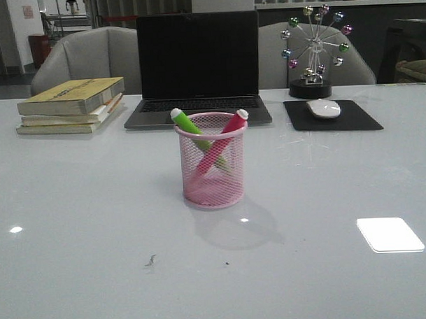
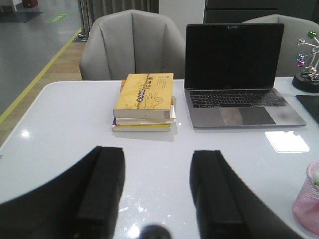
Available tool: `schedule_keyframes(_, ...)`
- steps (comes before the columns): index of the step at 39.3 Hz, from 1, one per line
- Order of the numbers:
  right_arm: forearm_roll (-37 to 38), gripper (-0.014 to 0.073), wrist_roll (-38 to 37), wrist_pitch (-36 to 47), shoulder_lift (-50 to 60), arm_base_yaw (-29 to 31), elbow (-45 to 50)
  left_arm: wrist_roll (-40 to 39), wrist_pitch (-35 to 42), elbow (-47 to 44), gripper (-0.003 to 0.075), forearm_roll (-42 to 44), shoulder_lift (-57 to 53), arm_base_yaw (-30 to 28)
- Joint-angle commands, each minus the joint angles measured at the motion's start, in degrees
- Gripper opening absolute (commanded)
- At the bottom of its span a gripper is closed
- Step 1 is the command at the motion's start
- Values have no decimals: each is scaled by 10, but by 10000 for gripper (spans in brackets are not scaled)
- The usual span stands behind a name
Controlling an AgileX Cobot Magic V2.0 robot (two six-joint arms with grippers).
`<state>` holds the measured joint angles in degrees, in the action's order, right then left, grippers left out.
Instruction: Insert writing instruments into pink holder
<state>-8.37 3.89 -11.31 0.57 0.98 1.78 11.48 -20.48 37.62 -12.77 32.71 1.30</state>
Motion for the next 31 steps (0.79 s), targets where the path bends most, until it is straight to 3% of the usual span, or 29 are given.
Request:
schedule_keyframes(1,0,50,2,47,11,-2,0,-2,48,16,374,-9,0,-1)
schedule_keyframes(7,0,50,2,47,11,-2,0,-2,48,16,337,-5,0,-1)
schedule_keyframes(18,0,50,2,47,11,-2,0,-2,49,16,90,-4,-34,-1)
schedule_keyframes(31,0,50,2,47,11,-2,0,-3,61,-40,92,35,-175,-1)
